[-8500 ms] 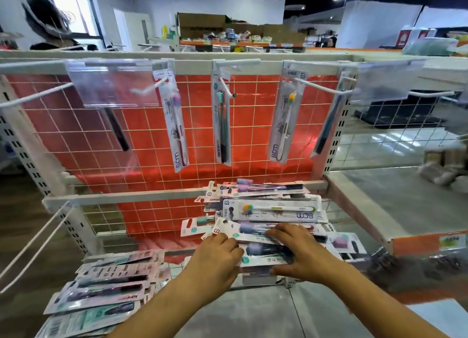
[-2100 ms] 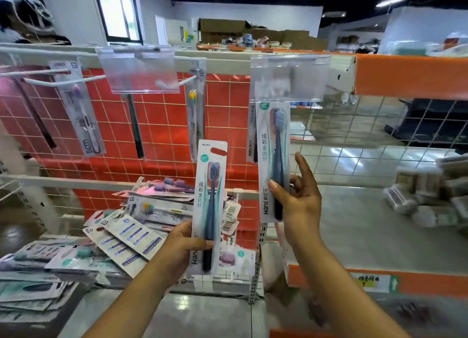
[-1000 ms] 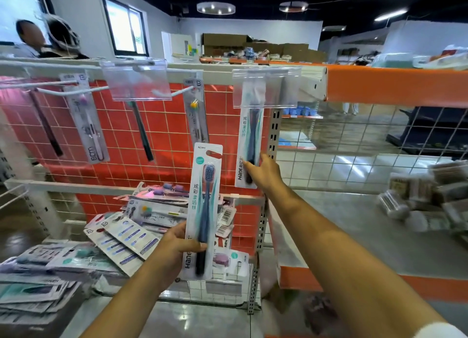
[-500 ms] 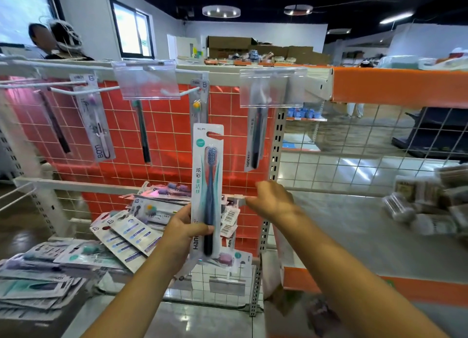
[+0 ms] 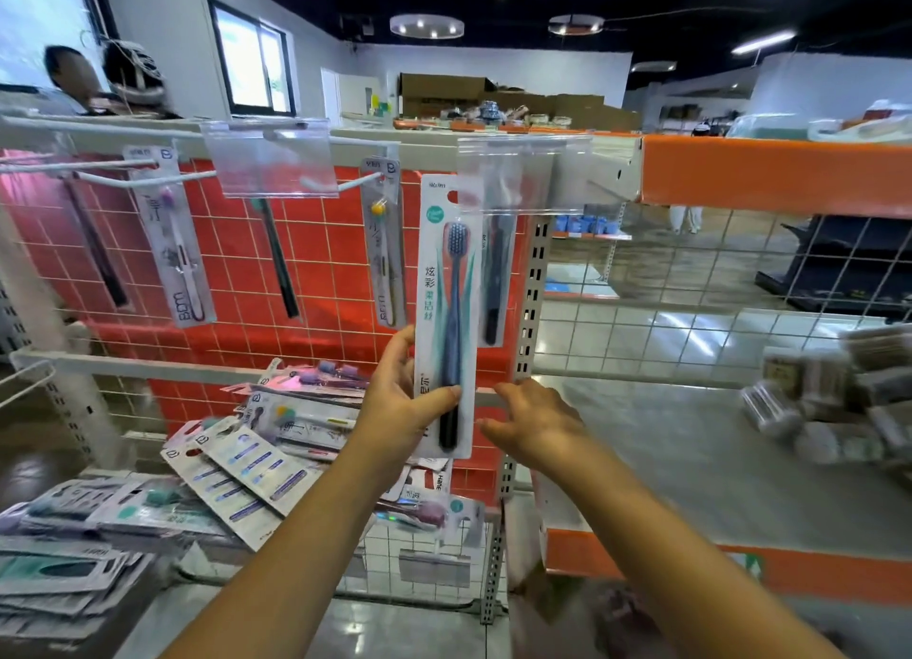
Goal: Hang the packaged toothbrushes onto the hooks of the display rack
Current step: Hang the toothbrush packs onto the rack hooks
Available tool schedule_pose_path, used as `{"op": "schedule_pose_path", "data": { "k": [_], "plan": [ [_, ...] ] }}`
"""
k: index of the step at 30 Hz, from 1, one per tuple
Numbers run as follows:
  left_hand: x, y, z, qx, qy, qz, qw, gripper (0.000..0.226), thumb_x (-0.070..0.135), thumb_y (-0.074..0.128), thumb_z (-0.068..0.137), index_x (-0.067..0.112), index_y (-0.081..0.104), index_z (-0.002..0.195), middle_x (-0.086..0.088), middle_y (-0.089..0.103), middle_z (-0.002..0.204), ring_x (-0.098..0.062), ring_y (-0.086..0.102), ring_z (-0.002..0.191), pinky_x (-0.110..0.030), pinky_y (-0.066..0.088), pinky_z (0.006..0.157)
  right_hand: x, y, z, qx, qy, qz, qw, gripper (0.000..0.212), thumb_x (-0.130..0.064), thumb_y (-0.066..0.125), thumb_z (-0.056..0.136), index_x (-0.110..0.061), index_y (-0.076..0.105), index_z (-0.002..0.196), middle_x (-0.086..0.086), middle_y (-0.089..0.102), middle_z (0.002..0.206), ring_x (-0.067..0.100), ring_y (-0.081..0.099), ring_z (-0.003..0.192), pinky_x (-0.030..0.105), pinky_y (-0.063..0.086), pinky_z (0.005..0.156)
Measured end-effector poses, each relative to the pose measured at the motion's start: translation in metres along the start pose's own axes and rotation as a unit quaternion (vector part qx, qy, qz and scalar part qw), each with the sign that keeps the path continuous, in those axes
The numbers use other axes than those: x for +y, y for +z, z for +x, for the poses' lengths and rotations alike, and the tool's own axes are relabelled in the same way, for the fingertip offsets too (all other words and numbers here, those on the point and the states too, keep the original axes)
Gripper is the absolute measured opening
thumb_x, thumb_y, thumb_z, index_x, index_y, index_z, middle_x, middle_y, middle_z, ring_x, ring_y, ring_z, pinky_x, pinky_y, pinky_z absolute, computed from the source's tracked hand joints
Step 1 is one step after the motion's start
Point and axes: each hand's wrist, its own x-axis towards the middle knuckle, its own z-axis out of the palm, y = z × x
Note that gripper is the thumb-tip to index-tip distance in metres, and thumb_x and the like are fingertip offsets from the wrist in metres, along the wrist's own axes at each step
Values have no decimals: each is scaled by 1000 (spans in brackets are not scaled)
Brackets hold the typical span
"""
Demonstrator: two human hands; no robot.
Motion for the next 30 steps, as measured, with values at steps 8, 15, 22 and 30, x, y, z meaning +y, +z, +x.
{"op": "schedule_pose_path", "data": {
  "k": [8, 15, 22, 30],
  "plan": [
    [-1, 12, -2, -25, 18, 18, 999, 57, -15, 58, 80, 34, 48, 108, 22, 69, 84, 0, 67, 84, -16, 53, 68, 11, 4, 0, 44, 25, -40, 998, 38, -42, 50, 89, -23, 51, 123, 4, 52, 119, 26, 49, 109, 38, 41, 87],
    [-2, 15, -1, -32, 23, 33, 999, 66, -14, 64, 77, 38, 48, 115, 13, 67, 104, -3, 65, 97, -20, 53, 77, 12, 9, 2, 24, 29, -16, 999, 34, -43, 53, 88, -24, 56, 115, 3, 58, 106, 23, 56, 94, 33, 44, 75],
    [-13, 23, 0, -27, 11, 108, 994, 73, -2, 64, 83, 31, 32, 139, 15, 56, 119, 11, 60, 95, -9, 48, 76, 12, 12, 5, -9, 29, -9, 1000, 42, -50, 54, 87, -22, 52, 119, 3, 61, 108, 21, 58, 87, 30, 44, 69],
    [-17, 32, 29, 3, -4, 356, 934, 93, 31, 59, 90, 34, -15, 146, -6, 62, 89, -23, 59, 65, -30, 52, 60, 20, 16, 6, 7, 26, 7, 1000, 29, -35, 53, 88, -19, 57, 111, 0, 60, 93, 19, 56, 81, 28, 43, 68]
  ]
}}
